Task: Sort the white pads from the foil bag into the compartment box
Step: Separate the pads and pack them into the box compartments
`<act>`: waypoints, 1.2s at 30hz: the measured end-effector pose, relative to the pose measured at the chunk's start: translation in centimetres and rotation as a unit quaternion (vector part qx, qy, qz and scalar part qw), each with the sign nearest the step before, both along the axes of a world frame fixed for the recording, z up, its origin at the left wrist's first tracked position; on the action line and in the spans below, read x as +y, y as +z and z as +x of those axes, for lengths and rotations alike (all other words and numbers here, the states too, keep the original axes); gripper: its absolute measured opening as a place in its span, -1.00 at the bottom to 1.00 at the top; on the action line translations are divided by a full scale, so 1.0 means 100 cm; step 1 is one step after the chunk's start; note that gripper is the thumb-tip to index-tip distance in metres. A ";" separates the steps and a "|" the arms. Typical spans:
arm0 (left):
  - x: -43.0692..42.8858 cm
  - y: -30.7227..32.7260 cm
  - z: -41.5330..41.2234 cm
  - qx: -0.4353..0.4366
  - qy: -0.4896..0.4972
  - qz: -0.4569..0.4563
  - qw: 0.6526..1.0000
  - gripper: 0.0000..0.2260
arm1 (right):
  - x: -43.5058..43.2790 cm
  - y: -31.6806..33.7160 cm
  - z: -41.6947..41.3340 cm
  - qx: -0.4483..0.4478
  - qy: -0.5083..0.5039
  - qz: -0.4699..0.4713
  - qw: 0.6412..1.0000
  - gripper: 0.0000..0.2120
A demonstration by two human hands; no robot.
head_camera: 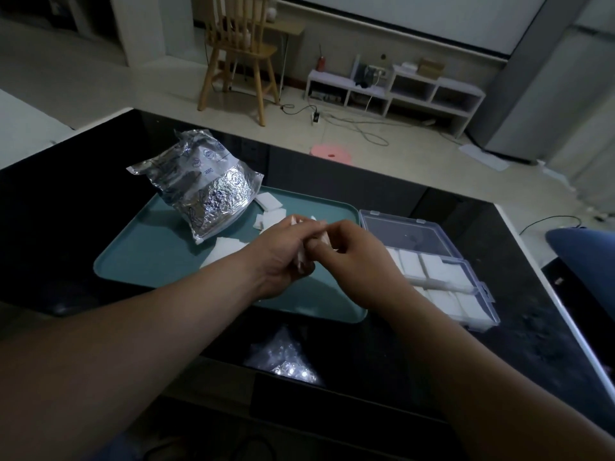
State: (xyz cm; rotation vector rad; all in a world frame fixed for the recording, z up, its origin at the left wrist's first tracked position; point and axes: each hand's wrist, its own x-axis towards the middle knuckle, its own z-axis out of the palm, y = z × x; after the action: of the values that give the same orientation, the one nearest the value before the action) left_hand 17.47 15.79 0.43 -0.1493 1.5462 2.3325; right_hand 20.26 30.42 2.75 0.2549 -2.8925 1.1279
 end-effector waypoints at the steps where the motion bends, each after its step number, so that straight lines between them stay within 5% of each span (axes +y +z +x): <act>1: 0.001 0.000 -0.001 -0.005 0.002 0.005 1.000 -0.78 | 0.003 0.002 0.003 0.004 0.012 0.005 1.000 -0.77; 15: 0.034 0.008 0.005 0.013 -0.069 0.019 0.997 -0.88 | 0.036 -0.002 0.019 0.095 0.030 0.077 0.992 -0.74; 18: 0.037 0.010 0.006 -0.027 -0.089 0.057 0.994 -0.86 | 0.049 0.002 0.021 0.104 0.022 0.080 0.991 -0.57; 21: 0.041 0.014 0.011 -0.027 -0.161 0.077 0.984 -0.78 | 0.060 0.008 0.021 0.084 0.058 0.074 0.992 -0.59; 25: 0.047 0.009 0.013 -0.050 -0.219 0.096 0.970 -0.40 | 0.066 0.017 0.026 0.010 0.098 0.014 0.995 -0.66; 32: 0.047 0.006 0.014 -0.085 -0.221 0.117 0.964 -0.47 | 0.065 0.014 0.021 -0.028 0.132 -0.012 0.991 -0.47; 36: 0.045 0.011 0.018 -0.078 -0.244 0.117 0.960 -0.46 | 0.063 0.010 0.019 -0.026 0.103 -0.010 0.994 -0.53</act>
State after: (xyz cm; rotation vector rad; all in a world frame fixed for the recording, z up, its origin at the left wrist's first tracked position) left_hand 19.25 20.30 1.52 0.0968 1.0720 2.0273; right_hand 22.17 36.74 3.71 0.5408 -2.9534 1.2087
